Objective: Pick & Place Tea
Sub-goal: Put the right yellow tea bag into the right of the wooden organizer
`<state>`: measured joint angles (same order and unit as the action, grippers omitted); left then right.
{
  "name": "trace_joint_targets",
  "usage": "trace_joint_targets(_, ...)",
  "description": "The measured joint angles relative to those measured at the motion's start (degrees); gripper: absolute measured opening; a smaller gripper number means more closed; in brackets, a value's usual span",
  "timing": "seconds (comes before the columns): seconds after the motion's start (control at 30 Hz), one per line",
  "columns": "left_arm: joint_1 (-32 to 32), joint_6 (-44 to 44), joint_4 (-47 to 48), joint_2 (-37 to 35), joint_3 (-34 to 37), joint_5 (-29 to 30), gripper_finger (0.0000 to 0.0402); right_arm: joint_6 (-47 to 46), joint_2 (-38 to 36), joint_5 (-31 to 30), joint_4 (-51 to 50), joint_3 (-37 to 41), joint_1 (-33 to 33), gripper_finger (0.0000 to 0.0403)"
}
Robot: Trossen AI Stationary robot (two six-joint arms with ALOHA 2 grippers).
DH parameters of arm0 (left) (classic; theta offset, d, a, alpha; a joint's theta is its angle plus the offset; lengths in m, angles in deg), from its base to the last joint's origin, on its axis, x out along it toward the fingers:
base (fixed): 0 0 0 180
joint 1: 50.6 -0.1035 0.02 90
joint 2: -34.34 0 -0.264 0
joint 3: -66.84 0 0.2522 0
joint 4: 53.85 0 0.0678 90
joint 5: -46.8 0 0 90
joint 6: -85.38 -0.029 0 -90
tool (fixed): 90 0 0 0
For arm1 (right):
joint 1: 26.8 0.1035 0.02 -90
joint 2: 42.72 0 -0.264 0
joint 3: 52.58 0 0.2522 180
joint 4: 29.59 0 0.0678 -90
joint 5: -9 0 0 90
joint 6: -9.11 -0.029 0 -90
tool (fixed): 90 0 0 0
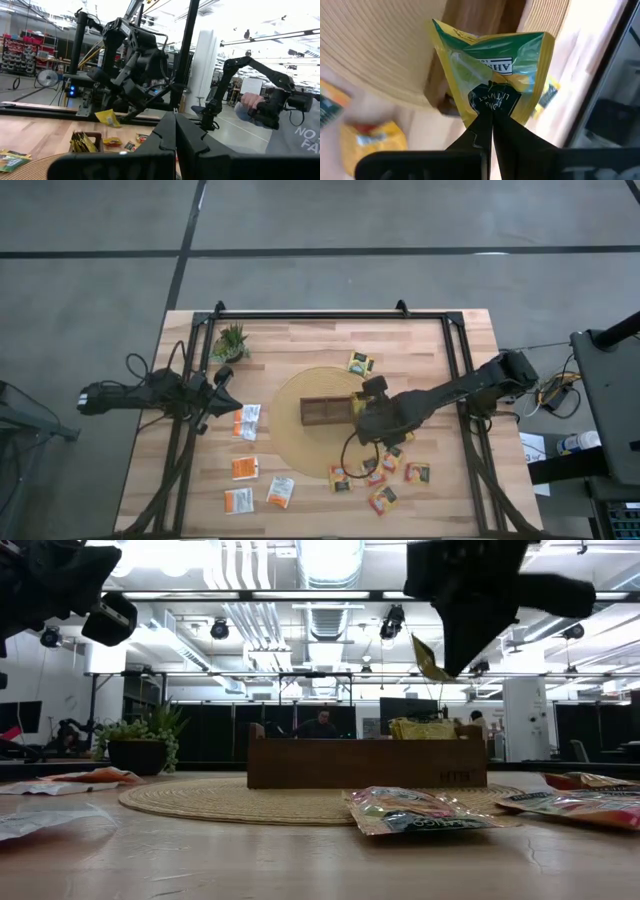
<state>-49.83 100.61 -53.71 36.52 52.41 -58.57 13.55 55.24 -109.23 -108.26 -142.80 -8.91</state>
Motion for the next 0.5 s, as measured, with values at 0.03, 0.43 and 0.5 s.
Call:
trace_joint_targets(0.03,0.00,-0.01,0.01,0.00,-0.01,0.01,0.0000,-0.62,1.27,-1.46,-1.65,-0.77,0.00,0.0008)
trace_joint_targets(0.43,-0.01,-0.01,0.01,-0.01,-0.02,-0.01,0.0000,-18.10,18.28,-9.46,-24.98,-14.88,0.28,0.0008)
trace_joint_targets(0.5,0.01,0.01,0.02,-0.01,-0.02,0.01,0.0000,-18.06,20.22,-9.53,-25.02,-16.03,0.35,0.0008)
